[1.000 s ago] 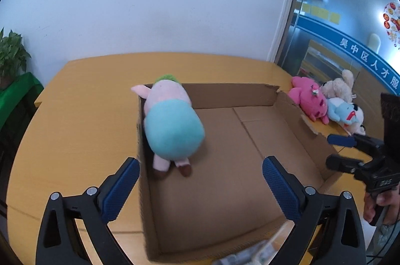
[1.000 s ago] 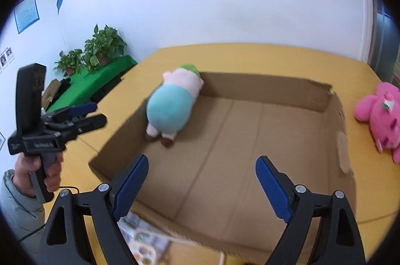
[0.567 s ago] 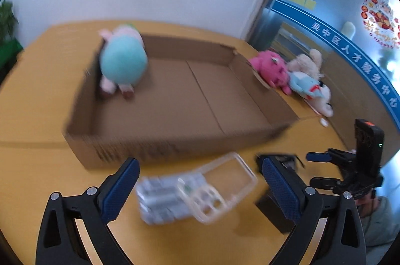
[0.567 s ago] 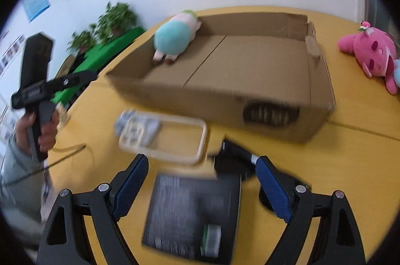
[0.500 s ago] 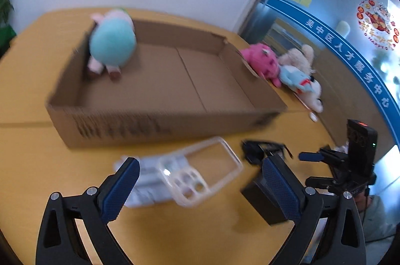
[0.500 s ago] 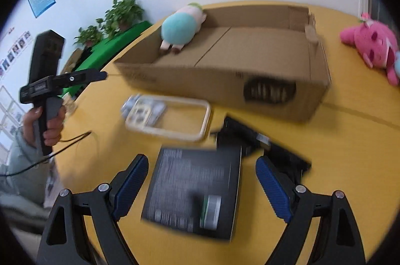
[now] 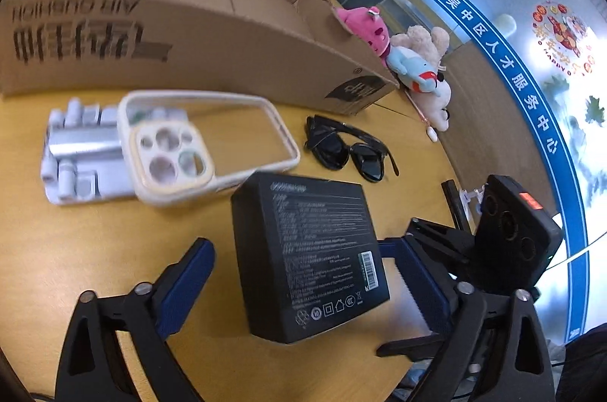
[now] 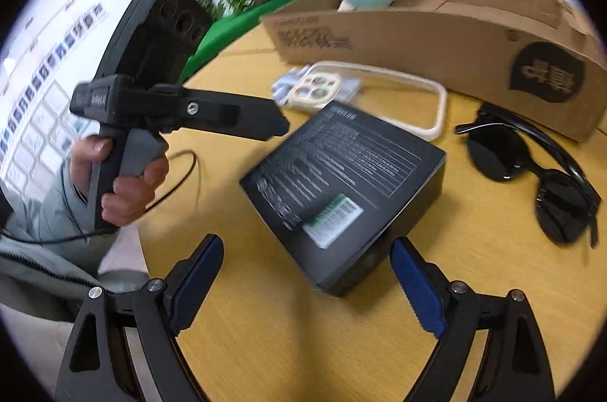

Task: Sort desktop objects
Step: 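Grasp the black UGREEN box with the left gripper, then lift the black UGREEN box with the left gripper toward the cardboard box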

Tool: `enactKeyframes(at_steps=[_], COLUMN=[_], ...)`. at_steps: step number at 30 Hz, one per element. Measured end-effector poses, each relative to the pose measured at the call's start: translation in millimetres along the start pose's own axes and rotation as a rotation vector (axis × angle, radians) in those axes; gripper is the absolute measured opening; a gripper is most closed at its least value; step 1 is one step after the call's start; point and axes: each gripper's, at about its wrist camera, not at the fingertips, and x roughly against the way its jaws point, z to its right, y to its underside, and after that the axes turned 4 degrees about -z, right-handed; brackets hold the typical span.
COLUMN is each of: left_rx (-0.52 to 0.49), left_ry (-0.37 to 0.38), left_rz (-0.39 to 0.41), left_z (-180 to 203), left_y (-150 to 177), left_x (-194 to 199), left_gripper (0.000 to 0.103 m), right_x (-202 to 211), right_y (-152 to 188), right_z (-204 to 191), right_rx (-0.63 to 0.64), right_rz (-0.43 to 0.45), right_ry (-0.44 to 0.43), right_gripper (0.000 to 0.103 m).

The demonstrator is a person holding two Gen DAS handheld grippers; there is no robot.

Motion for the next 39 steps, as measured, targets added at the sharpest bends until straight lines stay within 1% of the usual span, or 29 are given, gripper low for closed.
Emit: enactKeyframes(at_steps=[2,3,4,5,6,8,10,12,14,17,19,23,26,28,31,34,37,39], left_rx=[0.028,0.037,0.044,0.052,0.045,0.027,0.015,0.026,0.021,0.0,-0.02,-0.085,-0.146,-0.205,-0.252,-0.28,-0.299,-0.311], left_ry=[0.017,0.014,0.011,-0.001,-0.008,-0.026,-0.053,-0.064,-0.077,-0.077,-0.068,-0.075,-0.092,-0.118,-0.135,-0.137,-0.14,-0.143], left_rz=[-0.006,-0.017,-0.031,-0.052,-0.042,-0.048,-0.061,-0.06,-0.049,-0.001,0.044,0.131,0.203,0.261,0.319,0.375,0.423,0.438], left_z=[-6.2,-8.3,-10.2,-11.4,-10.1,-6.1,-2.7,-2.4,0.8,11.7,21.8,43.9,63.1,77.9,94.1,102.5,109.4,114.0], left_y=[0.3,-0.2,-0.4,0.6,1.2,2.5,3.7,4.5,5.4,3.5,-1.7,-21.4,-45.4,-63.8,-91.1,-117.6,-142.4,-161.5], left_x=[-4.5,-8.9,-12.9,-18.9,-19.2,-20.2,-19.3,-17.9,-14.2,1.5,18.5,53.0,81.1,101.4,120.9,144.9,164.7,174.8], left_gripper=[0.084,0.077,0.071,0.07,0.069,0.069,0.066,0.066,0.066,0.066,0.066,0.066,0.066,0.066,0.066,0.066,0.066,0.066], right_x=[-14.1,-18.6,-21.2,-24.7,-25.9,-31.4,-35.8,-36.9,-37.7,-29.6,-16.3,14.0,38.3,54.3,74.5,93.2,109.2,118.4], right_y=[-2.1,-4.5,-6.9,-11.2,-12.4,-16.5,-17.2,-17.5,-17.0,-19.6,-25.8,-48.4,-73.2,-92.3,-122.6,-152.2,-182.6,-202.5], right_z=[2.7,3.4,2.0,0.5,-0.9,-3.2,-5.9,-8.8,-14.9,-27.4,-34.1,-52.3,-61.9,-65.7,-73.5,-80.1,-82.6,-82.9], right_rx=[0.0,0.001,0.013,0.017,0.015,0.026,0.046,0.049,0.059,0.09,0.11,0.164,0.205,0.227,0.271,0.316,0.341,0.355], right_rz=[-0.033,-0.036,-0.019,-0.015,-0.015,-0.002,0.007,0.011,0.021,0.055,0.101,0.174,0.237,0.285,0.334,0.38,0.417,0.442], right_ry=[0.044,0.053,0.064,0.072,0.08,0.126,0.137,0.144,0.17,0.215,0.228,0.279,0.319,0.336,0.377,0.409,0.409,0.41], right_gripper=[0.091,0.091,0.091,0.091,0.092,0.094,0.095,0.094,0.094,0.094,0.094,0.094,0.094,0.094,0.094,0.094,0.094,0.094])
